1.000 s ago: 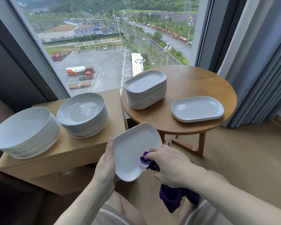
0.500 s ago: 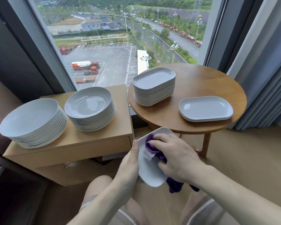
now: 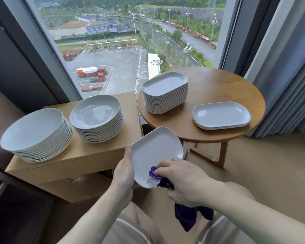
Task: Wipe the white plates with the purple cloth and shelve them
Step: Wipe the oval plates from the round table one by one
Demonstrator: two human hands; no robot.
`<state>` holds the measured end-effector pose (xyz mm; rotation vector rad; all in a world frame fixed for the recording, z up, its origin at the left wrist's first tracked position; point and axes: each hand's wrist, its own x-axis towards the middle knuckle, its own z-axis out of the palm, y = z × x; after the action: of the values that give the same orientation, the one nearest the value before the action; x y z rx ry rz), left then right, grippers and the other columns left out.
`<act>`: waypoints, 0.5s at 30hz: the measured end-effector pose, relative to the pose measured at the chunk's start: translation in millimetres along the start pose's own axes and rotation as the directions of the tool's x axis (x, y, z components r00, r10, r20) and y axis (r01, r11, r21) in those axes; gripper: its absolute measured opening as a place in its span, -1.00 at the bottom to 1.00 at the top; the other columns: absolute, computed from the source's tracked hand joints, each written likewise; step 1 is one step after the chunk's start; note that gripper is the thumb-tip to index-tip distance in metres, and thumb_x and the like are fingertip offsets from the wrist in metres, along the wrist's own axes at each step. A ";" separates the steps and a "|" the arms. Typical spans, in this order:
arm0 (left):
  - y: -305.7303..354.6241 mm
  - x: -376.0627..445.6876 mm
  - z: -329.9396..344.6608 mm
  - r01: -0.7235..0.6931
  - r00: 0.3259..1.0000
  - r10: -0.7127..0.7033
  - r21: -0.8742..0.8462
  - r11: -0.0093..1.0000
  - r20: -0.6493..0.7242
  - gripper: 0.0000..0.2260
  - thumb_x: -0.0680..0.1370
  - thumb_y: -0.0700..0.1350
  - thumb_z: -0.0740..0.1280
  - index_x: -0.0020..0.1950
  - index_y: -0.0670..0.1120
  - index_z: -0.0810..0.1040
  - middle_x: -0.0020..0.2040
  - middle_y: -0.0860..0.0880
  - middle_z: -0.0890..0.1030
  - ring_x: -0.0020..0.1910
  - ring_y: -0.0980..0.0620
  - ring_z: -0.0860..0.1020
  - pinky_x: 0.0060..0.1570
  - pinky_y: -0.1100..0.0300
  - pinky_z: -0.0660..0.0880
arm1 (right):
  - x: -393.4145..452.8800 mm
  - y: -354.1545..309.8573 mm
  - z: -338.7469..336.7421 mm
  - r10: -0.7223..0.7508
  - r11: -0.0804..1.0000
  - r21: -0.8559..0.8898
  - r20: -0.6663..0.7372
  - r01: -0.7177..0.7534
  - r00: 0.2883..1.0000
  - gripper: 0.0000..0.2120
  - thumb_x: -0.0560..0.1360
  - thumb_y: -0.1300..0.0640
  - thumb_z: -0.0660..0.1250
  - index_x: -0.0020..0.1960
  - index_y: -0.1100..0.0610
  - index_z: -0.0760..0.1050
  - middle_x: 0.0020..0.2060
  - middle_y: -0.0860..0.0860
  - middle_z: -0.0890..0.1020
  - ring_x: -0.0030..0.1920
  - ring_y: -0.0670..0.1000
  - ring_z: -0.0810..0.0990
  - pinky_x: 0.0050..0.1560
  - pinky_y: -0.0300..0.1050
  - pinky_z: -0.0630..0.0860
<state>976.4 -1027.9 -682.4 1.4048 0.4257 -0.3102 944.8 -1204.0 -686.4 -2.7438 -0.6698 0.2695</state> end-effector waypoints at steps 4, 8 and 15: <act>8.0 -4.8 -0.6 -0.076 0.997 0.075 0.066 0.995 0.020 -0.39 0.54 0.39 0.14 0.18 -0.06 0.68 0.05 -0.11 0.76 0.06 -0.13 0.73 0.23 -0.14 0.59 | -1.1 14.4 -8.9 0.059 0.996 0.068 -0.022 -0.058 0.998 -0.64 0.50 0.10 0.28 0.28 -0.06 0.51 0.24 -0.16 0.50 0.11 0.03 0.44 0.09 -0.12 0.41; 13.6 -8.6 1.8 -0.129 0.991 0.123 0.161 0.978 0.049 -0.44 0.60 0.35 0.09 0.14 -0.01 0.69 -0.02 -0.05 0.77 -0.11 0.01 0.75 -0.05 0.06 0.58 | -2.9 36.7 -17.1 0.184 0.980 0.087 -0.033 -0.181 0.982 -0.60 0.50 0.10 0.30 0.33 -0.09 0.50 0.24 -0.17 0.50 0.22 0.05 0.45 0.20 0.04 0.51; 32.6 -6.6 18.0 -0.156 0.987 0.151 0.136 0.978 0.049 -0.55 0.63 0.30 0.14 0.08 0.04 0.69 -0.02 -0.02 0.77 -0.14 0.04 0.75 0.09 -0.02 0.54 | -7.8 62.7 -30.9 0.316 0.947 0.135 -0.226 -0.292 0.921 -0.49 0.53 0.10 0.31 0.47 -0.07 0.42 0.42 -0.16 0.44 0.28 0.04 0.44 0.28 -0.02 0.49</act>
<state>987.2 -1041.2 -648.7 1.5564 0.2654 -0.2444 971.9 -1268.3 -677.6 -2.7139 -0.1575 0.0261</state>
